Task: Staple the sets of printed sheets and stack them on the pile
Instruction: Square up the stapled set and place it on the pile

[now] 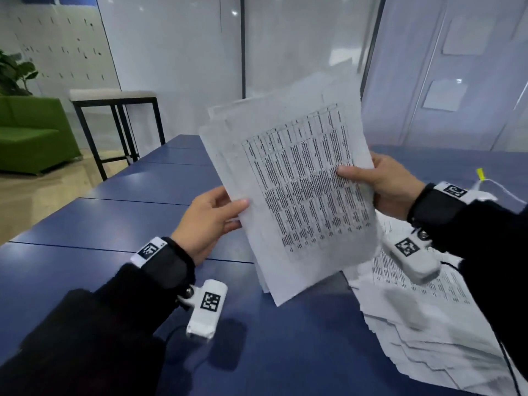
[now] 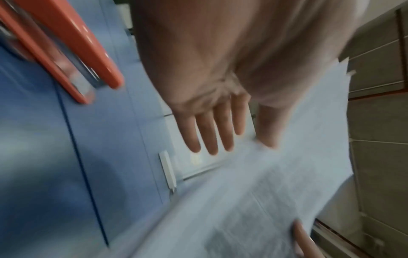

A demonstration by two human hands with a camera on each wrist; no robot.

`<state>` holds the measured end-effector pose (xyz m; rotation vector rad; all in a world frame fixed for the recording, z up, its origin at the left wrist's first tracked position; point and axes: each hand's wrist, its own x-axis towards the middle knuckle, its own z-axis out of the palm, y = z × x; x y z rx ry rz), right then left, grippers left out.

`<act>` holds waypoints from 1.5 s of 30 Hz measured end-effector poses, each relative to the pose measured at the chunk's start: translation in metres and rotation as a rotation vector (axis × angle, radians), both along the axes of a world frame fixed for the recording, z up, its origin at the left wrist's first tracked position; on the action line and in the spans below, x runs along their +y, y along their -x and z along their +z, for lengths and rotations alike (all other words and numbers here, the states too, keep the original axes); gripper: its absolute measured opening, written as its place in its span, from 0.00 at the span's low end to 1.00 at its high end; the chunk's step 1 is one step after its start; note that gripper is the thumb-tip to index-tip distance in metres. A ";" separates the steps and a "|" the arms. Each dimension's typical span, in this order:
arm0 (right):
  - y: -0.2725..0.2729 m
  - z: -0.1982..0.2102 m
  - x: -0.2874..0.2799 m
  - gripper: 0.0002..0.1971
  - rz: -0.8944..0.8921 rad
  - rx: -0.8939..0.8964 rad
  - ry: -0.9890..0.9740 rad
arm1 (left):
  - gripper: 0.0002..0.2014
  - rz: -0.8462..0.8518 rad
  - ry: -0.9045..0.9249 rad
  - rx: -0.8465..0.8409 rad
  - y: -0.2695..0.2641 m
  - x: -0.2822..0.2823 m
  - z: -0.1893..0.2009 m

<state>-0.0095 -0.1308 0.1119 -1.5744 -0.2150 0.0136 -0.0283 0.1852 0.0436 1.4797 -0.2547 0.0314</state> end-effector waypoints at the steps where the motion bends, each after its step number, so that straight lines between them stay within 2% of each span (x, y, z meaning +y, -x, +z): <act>1: 0.003 -0.006 0.006 0.14 -0.029 -0.006 -0.022 | 0.08 0.100 0.011 -0.028 -0.004 -0.007 0.002; 3: 0.009 -0.014 0.012 0.08 -0.081 -0.003 -0.059 | 0.03 0.253 0.029 -0.081 -0.012 -0.012 0.010; 6: 0.016 -0.014 0.018 0.08 -0.138 -0.037 -0.123 | 0.22 0.391 0.064 -0.157 -0.018 -0.011 0.030; 10: 0.017 0.008 0.040 0.12 -0.240 -0.150 -0.258 | 0.15 0.512 0.121 -0.326 -0.021 -0.019 0.078; 13: 0.014 0.017 0.057 0.08 -0.308 -0.237 -0.330 | 0.14 0.575 -0.049 -0.515 -0.017 -0.020 0.097; 15: 0.013 0.007 0.062 0.07 -0.338 -0.254 -0.300 | 0.16 0.546 -0.164 -0.525 -0.007 -0.021 0.087; 18: 0.013 -0.026 0.061 0.06 -0.355 -0.251 -0.100 | 0.27 0.460 -0.311 -0.433 0.012 -0.020 0.047; 21: 0.015 -0.052 0.059 0.03 -0.331 -0.201 0.071 | 0.21 0.385 -0.347 -0.402 0.020 -0.021 0.006; 23: 0.019 -0.044 0.062 0.03 -0.327 -0.239 0.054 | 0.20 0.420 -0.330 -0.437 0.015 -0.022 0.009; 25: 0.019 -0.016 0.069 0.05 -0.341 -0.307 -0.023 | 0.22 0.472 -0.247 -0.483 0.004 -0.026 0.029; 26: 0.017 0.001 0.072 0.09 -0.353 -0.342 -0.065 | 0.27 0.493 -0.216 -0.509 0.002 -0.028 0.044; 27: 0.013 0.017 0.074 0.17 -0.366 -0.374 -0.087 | 0.30 0.505 -0.197 -0.534 -0.003 -0.029 0.059; 29: 0.010 0.039 0.076 0.35 -0.388 -0.423 -0.102 | 0.29 0.477 -0.160 -0.568 -0.008 -0.029 0.082; 30: 0.007 0.041 0.074 0.36 -0.390 -0.433 -0.107 | 0.28 0.459 -0.155 -0.569 -0.011 -0.026 0.086; 33: 0.010 0.027 0.067 0.16 -0.345 -0.407 -0.075 | 0.30 0.408 -0.158 -0.510 -0.011 -0.017 0.072; 34: 0.012 0.017 0.064 0.14 -0.318 -0.392 -0.057 | 0.29 0.376 -0.172 -0.480 -0.008 -0.017 0.061; 36: 0.014 -0.001 0.060 0.12 -0.295 -0.362 -0.022 | 0.24 0.329 -0.208 -0.413 0.001 -0.021 0.041; 38: 0.013 -0.006 0.063 0.12 -0.319 -0.341 -0.020 | 0.22 0.333 -0.231 -0.419 0.006 -0.025 0.034; 42: 0.013 0.028 0.076 0.20 -0.396 -0.380 -0.086 | 0.21 0.455 -0.179 -0.493 -0.002 -0.028 0.068; 45: 0.017 0.044 0.078 0.13 -0.381 -0.395 -0.123 | 0.23 0.453 -0.102 -0.507 -0.007 -0.027 0.085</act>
